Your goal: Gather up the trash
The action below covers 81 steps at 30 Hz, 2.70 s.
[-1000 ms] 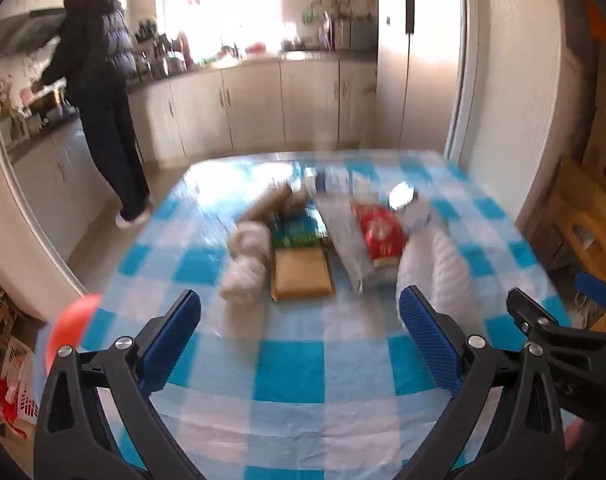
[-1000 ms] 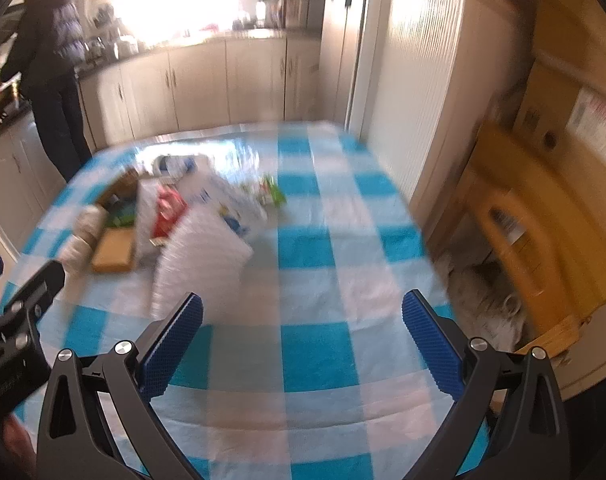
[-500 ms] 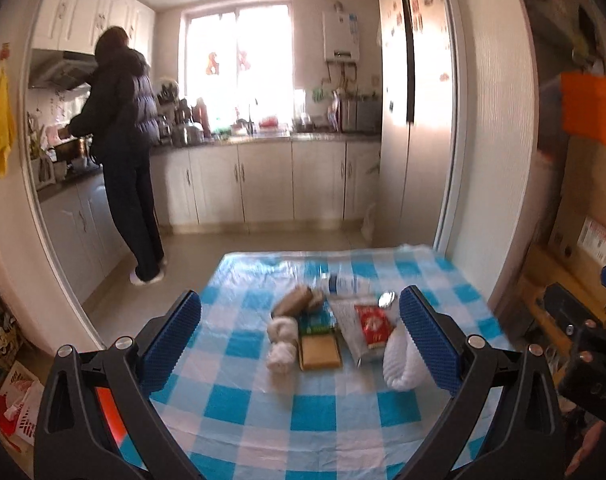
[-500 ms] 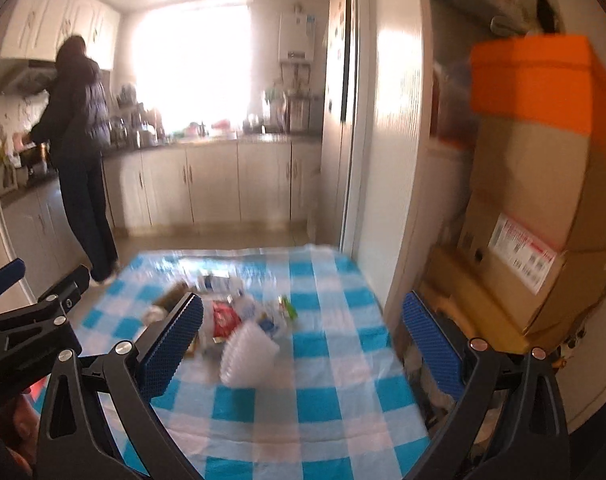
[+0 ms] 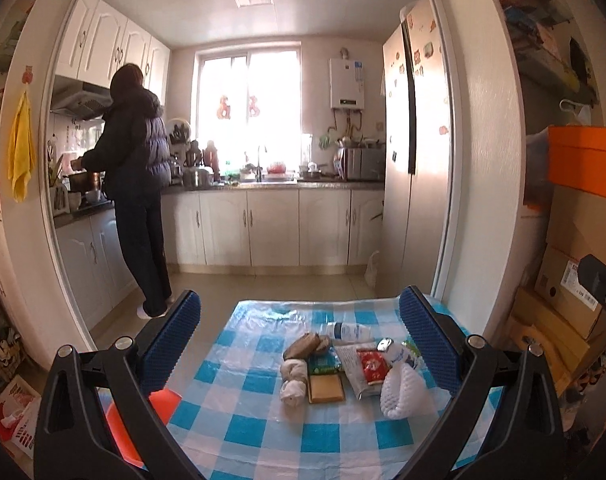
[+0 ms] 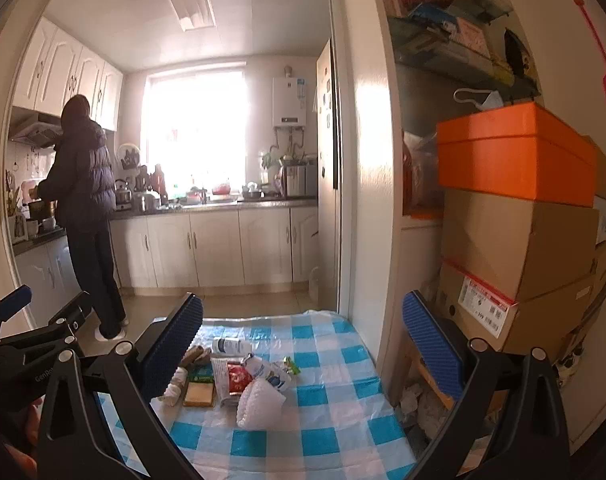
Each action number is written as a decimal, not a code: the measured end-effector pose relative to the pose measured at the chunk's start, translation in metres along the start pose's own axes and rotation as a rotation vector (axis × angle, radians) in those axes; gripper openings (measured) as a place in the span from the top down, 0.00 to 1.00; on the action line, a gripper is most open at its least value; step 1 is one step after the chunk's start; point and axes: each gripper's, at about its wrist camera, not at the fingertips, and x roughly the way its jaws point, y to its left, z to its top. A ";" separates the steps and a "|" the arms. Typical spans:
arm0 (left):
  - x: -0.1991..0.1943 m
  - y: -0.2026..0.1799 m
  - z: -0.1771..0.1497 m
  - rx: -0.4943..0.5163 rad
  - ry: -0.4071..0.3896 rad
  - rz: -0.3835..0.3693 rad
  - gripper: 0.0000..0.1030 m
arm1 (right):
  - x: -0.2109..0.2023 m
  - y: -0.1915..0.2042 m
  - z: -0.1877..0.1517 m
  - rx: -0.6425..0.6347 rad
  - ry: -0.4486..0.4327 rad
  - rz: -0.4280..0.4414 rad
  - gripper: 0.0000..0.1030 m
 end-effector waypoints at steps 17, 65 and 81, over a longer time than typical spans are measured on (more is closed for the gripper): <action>-0.015 0.000 0.007 0.003 -0.053 0.003 0.03 | -0.026 -0.009 0.008 0.042 -0.084 0.012 0.04; 0.105 0.003 -0.131 0.068 0.391 -0.186 0.03 | 0.153 -0.021 -0.141 0.191 0.521 0.240 0.04; 0.222 0.035 -0.160 -0.020 0.577 -0.080 0.03 | 0.246 -0.009 -0.180 0.362 0.709 0.413 0.12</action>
